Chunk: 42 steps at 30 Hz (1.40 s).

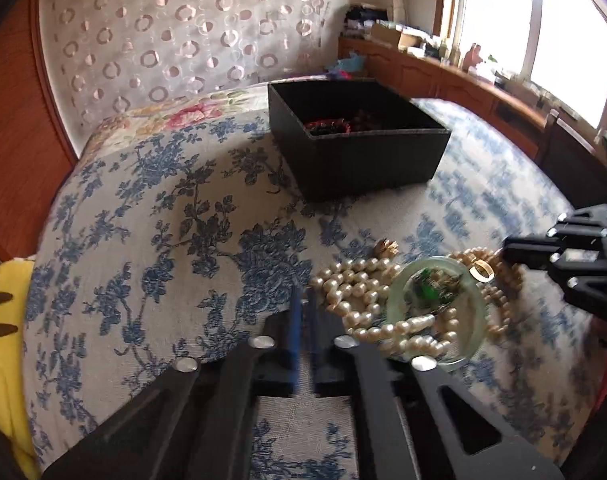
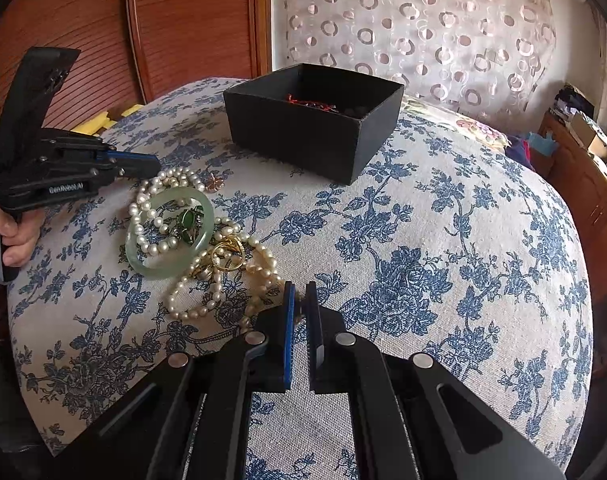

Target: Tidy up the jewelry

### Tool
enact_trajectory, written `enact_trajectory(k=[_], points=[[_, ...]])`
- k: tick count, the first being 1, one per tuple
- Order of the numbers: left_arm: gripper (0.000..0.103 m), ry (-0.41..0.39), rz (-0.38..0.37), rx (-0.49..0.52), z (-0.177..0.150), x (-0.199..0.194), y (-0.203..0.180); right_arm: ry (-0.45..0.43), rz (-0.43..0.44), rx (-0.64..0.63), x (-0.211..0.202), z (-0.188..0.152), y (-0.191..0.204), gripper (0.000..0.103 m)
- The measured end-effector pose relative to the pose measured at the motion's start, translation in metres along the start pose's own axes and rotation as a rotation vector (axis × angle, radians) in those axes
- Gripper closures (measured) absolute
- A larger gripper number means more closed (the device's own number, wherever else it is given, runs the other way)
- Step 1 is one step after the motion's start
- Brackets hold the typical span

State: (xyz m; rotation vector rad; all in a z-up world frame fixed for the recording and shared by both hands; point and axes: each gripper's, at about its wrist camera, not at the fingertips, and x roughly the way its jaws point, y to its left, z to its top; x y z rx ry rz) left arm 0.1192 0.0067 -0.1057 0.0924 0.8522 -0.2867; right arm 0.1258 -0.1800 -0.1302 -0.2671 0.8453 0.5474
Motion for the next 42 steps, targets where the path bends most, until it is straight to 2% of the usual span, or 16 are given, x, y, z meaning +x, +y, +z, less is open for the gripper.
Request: enact_trajectory(k=[4,9,15,22,27,32,34,38,42], points=[[0.103,-0.064,0.011,-0.038,0.007,-0.017,0.005,0.000,0.002,0.001,0.000,0.000,0.000,0.098],[0.103,-0.101,0.020,-0.034,0.014,-0.032,0.007,0.000,0.001,0.001,0.000,0.000,0.000,0.098],[0.103,-0.056,0.004,-0.002,0.010,-0.023,0.000,0.000,-0.001,-0.004,0.000,0.000,0.002,0.097],[0.103,0.036,0.028,0.031,-0.001,0.001,-0.006,0.000,-0.002,-0.006,0.000,0.000,0.003,0.097],[0.090,0.054,0.014,0.033,-0.001,0.007,-0.005,0.000,-0.002,-0.006,0.000,0.000,0.003,0.097],[0.090,0.050,0.015,0.043,-0.001,0.011,-0.005,-0.001,-0.006,-0.009,0.000,0.000,0.003,0.096],[0.096,0.049,0.016,0.046,0.000,0.011,-0.006,-0.001,-0.009,-0.012,0.000,0.000,0.004,0.096],[0.097,0.002,0.016,0.026,0.007,0.001,-0.002,0.003,0.040,0.026,0.000,0.001,-0.003,0.098],[0.096,-0.081,0.006,-0.001,0.023,-0.025,0.005,-0.020,0.023,0.030,-0.006,0.008,-0.007,0.098]])
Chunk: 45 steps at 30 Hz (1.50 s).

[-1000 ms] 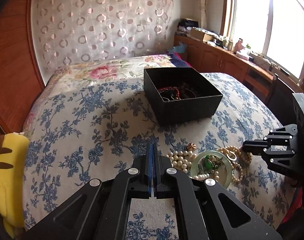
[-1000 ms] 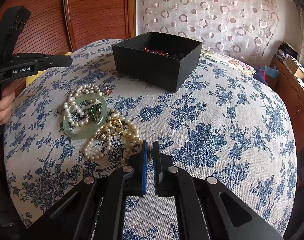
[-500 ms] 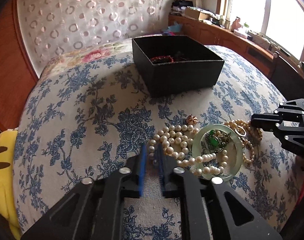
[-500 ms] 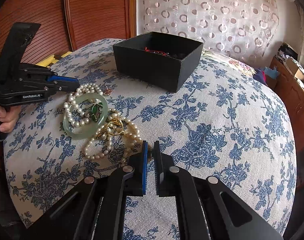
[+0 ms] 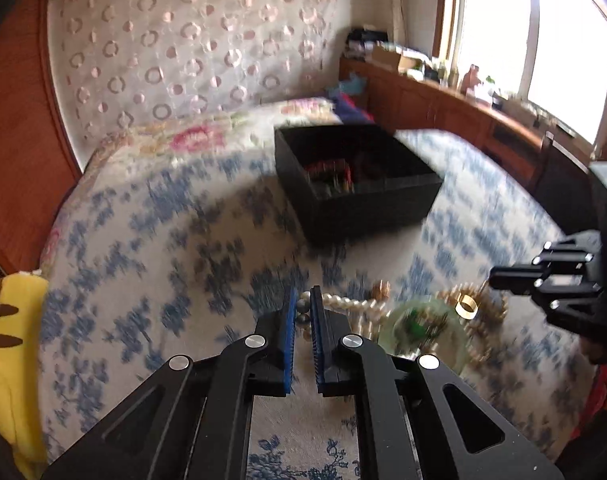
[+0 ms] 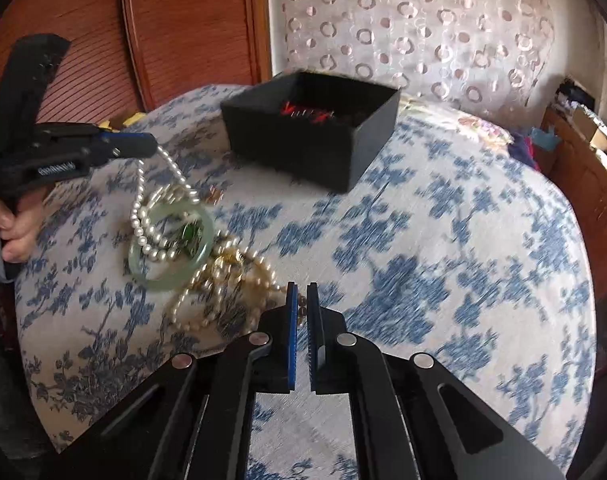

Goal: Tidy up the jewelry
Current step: 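Grasp a pearl necklace with the left tool while the right tool grasps another pearl necklace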

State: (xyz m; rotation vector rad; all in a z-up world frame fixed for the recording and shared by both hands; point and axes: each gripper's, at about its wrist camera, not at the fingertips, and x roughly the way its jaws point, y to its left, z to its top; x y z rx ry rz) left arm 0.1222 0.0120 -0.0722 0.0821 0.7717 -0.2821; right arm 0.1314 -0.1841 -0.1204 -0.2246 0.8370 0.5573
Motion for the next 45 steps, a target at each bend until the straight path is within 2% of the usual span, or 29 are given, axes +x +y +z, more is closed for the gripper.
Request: enact_trajectory(k=[9,19,35,45], points=[[0.097,-0.137,0.003,0.023,0.041,-0.042,-0.008,-0.132,-0.023,-0.036,-0.045,0.041,0.005,0.098],[0.097,-0.222,-0.002,0.030,0.077,-0.062,-0.011,-0.244,-0.056,-0.072,-0.082,0.088,0.009,0.098],[0.097,-0.298,0.010,0.046,0.118,-0.078,-0.015,-0.368,-0.093,-0.090,-0.119,0.147,0.005,0.098],[0.097,-0.320,0.024,0.061,0.139,-0.079,-0.018,-0.402,-0.122,-0.067,-0.122,0.177,-0.011,0.098]])
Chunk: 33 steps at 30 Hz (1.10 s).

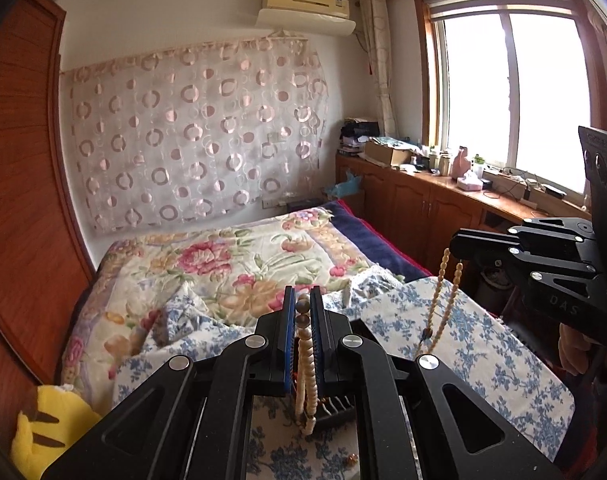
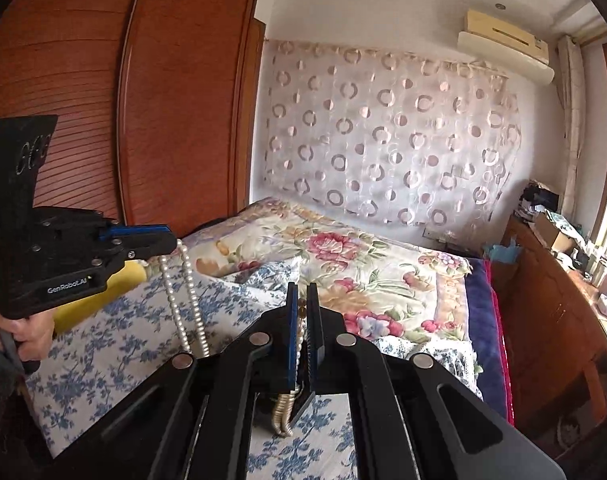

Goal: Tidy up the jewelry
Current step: 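Grasp a pearl necklace with the left tool while the right tool grasps another pearl necklace, then lower both pearl necklaces into the black box and open both tools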

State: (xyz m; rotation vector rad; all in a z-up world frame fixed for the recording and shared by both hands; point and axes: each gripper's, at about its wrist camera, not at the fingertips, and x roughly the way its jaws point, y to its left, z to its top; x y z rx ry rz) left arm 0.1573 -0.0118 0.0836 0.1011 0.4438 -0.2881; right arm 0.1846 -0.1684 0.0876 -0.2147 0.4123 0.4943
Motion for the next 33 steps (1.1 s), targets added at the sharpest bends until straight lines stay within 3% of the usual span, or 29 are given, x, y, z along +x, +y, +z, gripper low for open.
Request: enact_trajectory(k=[10,22,33], points=[[0.097,-0.016,0.014,0.004,0.028,0.009,0.003,-0.016,-0.013,-0.011,0.015,0.010,-0.004,0.098],[0.097,-0.010,0.006,0.002,0.035,0.015,-0.001,-0.028,-0.015,0.022,0.034,0.025,-0.013,0.098],[0.096,-0.020,-0.018,-0.006,0.039,0.016,-0.002,0.139,0.063,0.060,0.087,-0.024,-0.010,0.098]])
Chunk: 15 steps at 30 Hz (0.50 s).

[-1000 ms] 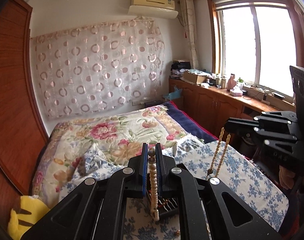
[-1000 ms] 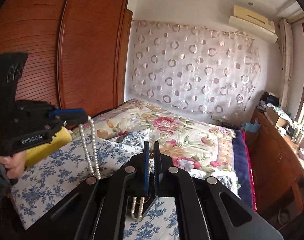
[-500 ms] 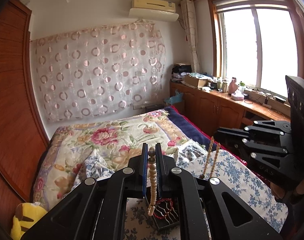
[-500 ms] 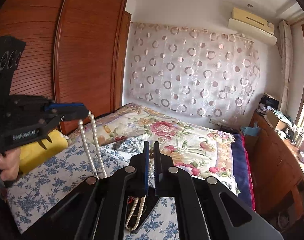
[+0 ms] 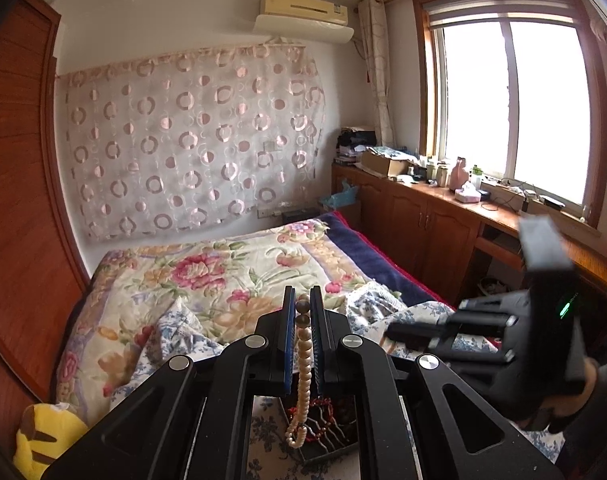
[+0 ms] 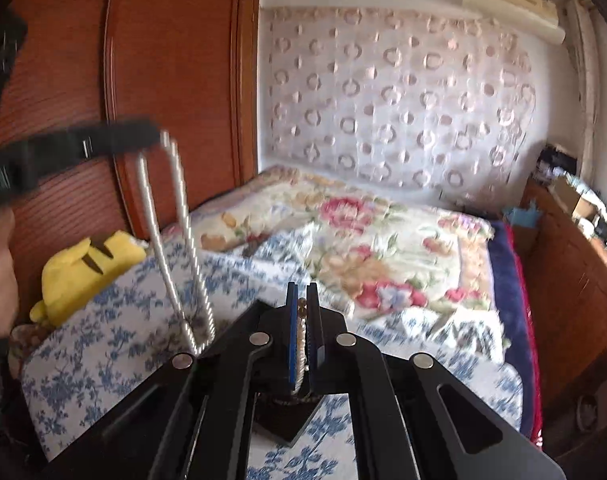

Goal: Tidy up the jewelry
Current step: 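Lower both pearl necklaces into the black box and open both tools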

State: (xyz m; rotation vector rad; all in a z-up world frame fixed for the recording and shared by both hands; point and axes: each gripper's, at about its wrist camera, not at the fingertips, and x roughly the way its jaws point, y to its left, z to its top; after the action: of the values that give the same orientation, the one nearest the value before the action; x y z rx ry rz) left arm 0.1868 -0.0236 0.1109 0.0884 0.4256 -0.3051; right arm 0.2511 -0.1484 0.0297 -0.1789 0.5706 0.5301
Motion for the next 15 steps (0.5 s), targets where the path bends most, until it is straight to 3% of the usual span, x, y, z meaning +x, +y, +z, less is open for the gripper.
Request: enact_trajectory(k=[15], points=[[0.096,0.049,-0.050,-0.020,-0.015,0.021,-0.001,0.088,0.031,0.053,0.033,-0.047,-0.001,0.097]])
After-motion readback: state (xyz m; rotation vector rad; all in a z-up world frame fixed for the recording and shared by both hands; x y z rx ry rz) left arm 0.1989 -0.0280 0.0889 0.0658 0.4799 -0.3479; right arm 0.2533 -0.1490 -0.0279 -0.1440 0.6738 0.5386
